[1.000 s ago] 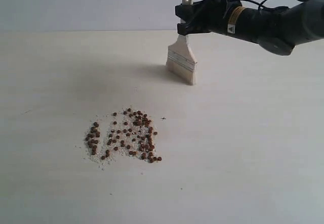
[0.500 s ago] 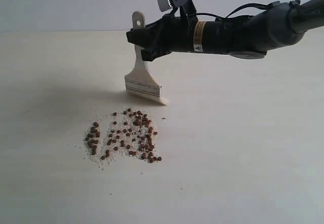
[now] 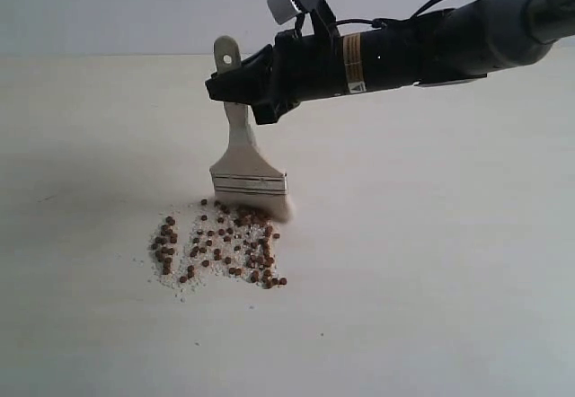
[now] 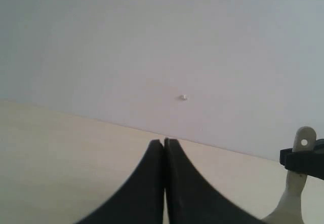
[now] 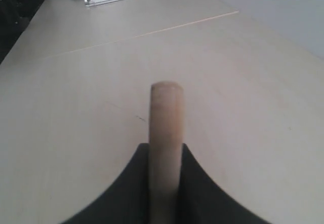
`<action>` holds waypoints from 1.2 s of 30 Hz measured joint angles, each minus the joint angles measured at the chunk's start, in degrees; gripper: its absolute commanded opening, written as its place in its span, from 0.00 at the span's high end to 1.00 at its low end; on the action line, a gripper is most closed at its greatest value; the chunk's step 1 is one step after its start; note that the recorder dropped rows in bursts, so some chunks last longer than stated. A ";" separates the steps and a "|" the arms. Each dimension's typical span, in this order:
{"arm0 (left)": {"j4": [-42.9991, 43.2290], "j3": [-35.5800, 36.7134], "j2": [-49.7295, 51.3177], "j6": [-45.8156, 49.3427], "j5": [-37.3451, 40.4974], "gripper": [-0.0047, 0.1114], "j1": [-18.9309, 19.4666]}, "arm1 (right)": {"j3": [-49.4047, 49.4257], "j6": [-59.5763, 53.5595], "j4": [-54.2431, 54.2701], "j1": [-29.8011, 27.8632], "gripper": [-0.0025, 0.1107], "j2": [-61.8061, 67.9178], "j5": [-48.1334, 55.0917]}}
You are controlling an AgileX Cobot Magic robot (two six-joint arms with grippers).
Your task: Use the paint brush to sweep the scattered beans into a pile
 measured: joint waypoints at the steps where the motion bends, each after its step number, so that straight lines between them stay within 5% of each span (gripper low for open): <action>1: 0.00 0.00 0.00 0.00 0.00 0.96 0.00 | 0.00 0.57 -0.85 0.00 0.98 -0.44 -0.10; 16: 0.00 0.00 0.00 0.00 0.00 0.96 0.00 | 0.00 2.15 -1.12 0.00 0.98 -2.43 4.49; 36: 0.00 0.00 0.00 0.00 0.00 0.96 0.00 | 5.00 -3.72 15.13 0.00 0.98 -10.14 8.81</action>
